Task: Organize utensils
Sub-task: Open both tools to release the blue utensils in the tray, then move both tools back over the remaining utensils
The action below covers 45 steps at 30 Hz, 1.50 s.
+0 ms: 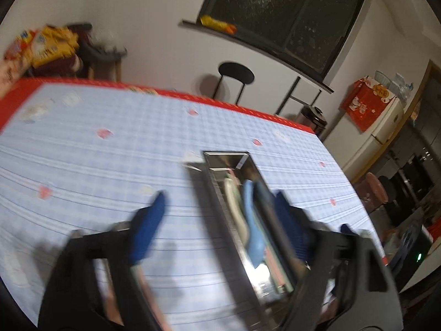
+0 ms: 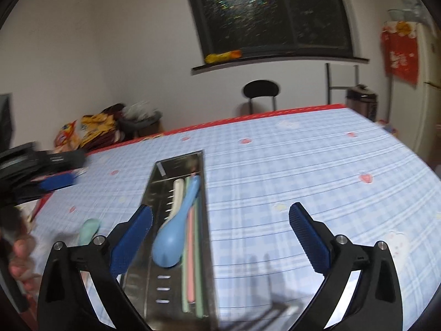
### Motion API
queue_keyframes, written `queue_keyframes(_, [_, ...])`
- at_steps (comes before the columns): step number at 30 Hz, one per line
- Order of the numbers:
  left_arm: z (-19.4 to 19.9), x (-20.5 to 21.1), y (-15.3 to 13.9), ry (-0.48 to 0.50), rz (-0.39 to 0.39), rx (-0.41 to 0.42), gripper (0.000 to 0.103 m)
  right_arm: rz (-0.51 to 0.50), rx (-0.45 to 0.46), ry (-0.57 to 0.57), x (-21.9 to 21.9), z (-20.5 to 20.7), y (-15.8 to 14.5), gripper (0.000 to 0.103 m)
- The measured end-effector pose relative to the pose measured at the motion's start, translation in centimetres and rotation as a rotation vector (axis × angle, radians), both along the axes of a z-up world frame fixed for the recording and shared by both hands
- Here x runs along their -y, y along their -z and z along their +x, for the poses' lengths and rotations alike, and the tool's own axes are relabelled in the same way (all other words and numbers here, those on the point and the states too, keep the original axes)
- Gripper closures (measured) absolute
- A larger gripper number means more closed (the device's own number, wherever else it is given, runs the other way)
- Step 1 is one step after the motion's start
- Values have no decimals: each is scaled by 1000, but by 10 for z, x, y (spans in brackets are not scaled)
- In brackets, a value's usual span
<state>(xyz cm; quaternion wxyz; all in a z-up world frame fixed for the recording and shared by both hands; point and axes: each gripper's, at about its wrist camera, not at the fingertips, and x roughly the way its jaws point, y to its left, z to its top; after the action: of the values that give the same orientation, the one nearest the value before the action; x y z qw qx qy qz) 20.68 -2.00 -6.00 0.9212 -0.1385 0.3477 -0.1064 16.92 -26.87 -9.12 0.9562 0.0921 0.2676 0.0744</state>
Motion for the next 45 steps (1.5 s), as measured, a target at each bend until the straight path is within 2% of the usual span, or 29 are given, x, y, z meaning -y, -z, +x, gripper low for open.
queue_keyframes(2, [-14,-14,-8,-24,33,29,8,-7,16,32,3,-3,-4,6])
queue_keyframes(8, [-50,-43,-19,-35,158,90,6,-41,68,113,6,-22,-15,6])
queue_keyframes(11, [-71,-55,-16,-28,233,127,6,-35,62,103,2,-31,-15,6])
queue_keyframes(13, [-86,-63,-10,-20,289,124,6,-48,46,84,-5,-39,-12,6])
queue_keyframes(15, [-94,-68,-3,-26,334,106,6,-63,67,49,-16,-50,-11,6])
queue_keyframes(18, [-111,-83,14,-25,337,75,6,-114,56,-18,-37,-61,-8,6])
queue_keyframes(25, [-134,-112,44,-26,290,63,7,-139,-27,-193,-87,-77,-6,6])
queue_keyframes(26, [-137,-115,49,-20,287,69,8,-145,-33,-214,-93,-80,-5,8])
queue_keyframes(29, [-141,-119,57,-9,288,82,14,-210,-68,-295,-119,-89,0,38])
queue_keyframes(30, [-142,-121,60,-4,282,82,14,-218,-82,-311,-125,-90,3,42])
queue_keyframes(32, [-143,-122,66,14,263,82,21,-215,-124,-349,-135,-91,10,58])
queue_keyframes(35, [-144,-121,70,45,248,80,33,-221,-178,-390,-149,-91,20,71])
queue_keyframes(36, [-145,-121,70,60,239,90,33,-231,-188,-399,-153,-92,23,75])
queue_keyframes(45, [-143,-121,70,76,211,75,34,-286,-248,-415,-175,-81,36,77])
